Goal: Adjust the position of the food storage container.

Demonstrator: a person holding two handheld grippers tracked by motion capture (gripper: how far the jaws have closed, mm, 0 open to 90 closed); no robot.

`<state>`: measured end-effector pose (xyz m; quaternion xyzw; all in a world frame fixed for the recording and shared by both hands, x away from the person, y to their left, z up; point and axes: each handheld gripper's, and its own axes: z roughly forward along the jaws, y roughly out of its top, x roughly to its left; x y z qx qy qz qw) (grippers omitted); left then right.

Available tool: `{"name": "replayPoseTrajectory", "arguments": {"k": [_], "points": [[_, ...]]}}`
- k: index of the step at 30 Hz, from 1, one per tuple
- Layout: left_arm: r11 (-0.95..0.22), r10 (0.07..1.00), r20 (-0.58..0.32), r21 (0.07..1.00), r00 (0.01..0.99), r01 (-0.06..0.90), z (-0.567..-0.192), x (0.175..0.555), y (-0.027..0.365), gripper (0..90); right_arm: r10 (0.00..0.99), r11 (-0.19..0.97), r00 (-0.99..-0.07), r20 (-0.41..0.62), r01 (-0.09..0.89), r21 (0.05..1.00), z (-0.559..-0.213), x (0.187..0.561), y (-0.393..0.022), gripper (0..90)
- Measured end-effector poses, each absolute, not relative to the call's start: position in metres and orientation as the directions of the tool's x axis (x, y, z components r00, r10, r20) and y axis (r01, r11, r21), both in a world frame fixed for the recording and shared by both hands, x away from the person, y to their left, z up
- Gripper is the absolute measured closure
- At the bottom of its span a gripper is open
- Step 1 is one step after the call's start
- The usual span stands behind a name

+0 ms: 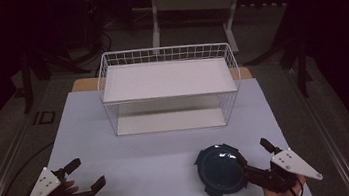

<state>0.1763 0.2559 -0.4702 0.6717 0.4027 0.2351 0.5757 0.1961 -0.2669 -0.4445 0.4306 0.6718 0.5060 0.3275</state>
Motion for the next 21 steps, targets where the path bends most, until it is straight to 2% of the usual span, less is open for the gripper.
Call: {"name": "replayPoseTrajectory", "arguments": {"k": [10, 16, 21], "points": [[-0.022, 0.81, -0.134, 0.966, 0.571, 0.257, -0.468, 0.176, 0.255, 0.3, 0.893, 0.13, -0.449, -0.012, 0.232, 0.964, -0.429, 0.187, -0.265, 11.7], [-0.007, 0.806, -0.151, 0.964, 0.572, 0.264, -0.469, 0.177, 0.258, 0.3, 0.85, 0.12, -0.526, 0.037, 0.261, 0.958, -0.411, 0.189, -0.261, 11.5], [-0.009, 0.805, -0.15, 0.965, 0.574, 0.264, -0.469, 0.177, 0.257, 0.3, 0.82, 0.156, -0.571, 0.038, 0.286, 0.946, -0.403, 0.191, -0.26, 11.5]]}}
